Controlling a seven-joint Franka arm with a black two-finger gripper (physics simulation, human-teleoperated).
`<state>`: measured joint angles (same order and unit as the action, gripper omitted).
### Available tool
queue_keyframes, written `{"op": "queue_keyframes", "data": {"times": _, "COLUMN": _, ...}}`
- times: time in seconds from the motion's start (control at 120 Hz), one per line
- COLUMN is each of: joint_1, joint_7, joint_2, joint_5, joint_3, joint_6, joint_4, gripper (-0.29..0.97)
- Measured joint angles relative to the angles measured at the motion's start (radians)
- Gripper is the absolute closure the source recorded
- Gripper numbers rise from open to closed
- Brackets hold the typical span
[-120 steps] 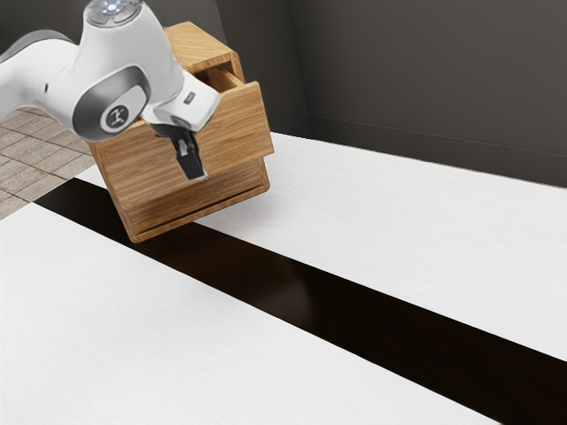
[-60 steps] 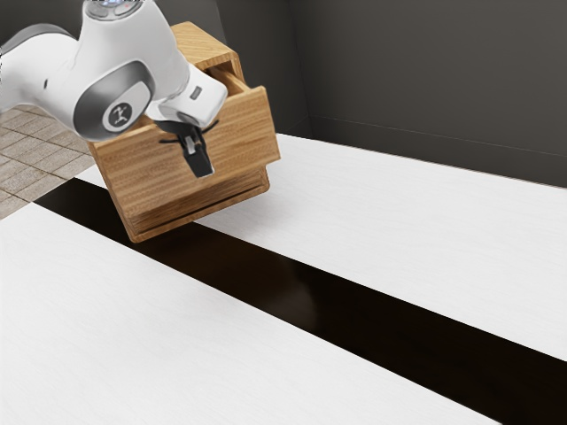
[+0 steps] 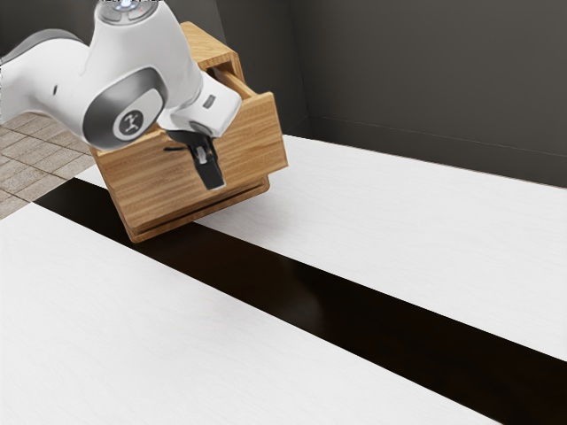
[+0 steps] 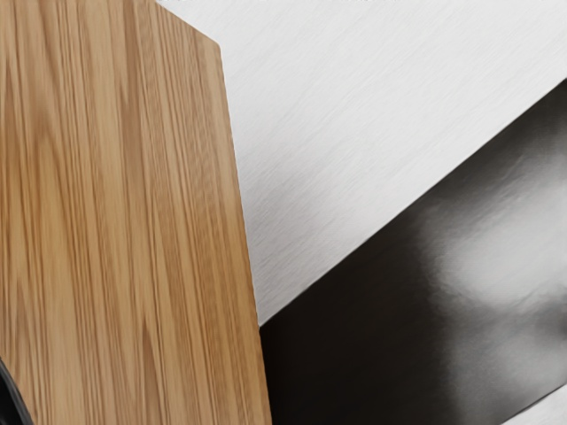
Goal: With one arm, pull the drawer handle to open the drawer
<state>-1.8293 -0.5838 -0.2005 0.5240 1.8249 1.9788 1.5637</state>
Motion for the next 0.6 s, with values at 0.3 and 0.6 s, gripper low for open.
{"op": "queue_keyframes", "data": {"times": 0.3, "joint_1": 0.026, "joint_7": 0.008, "joint_2": 0.028, "joint_5": -0.019, "joint_3": -0.044, "joint_6": 0.002, "joint_4": 0.022, "gripper": 0.08}}
{"op": "queue_keyframes", "data": {"times": 0.6, "joint_1": 0.264, "joint_7": 0.017, "joint_2": 0.043, "joint_5": -0.034, "joint_3": -0.303, "joint_6": -0.001, "joint_4": 0.060, "gripper": 0.24}}
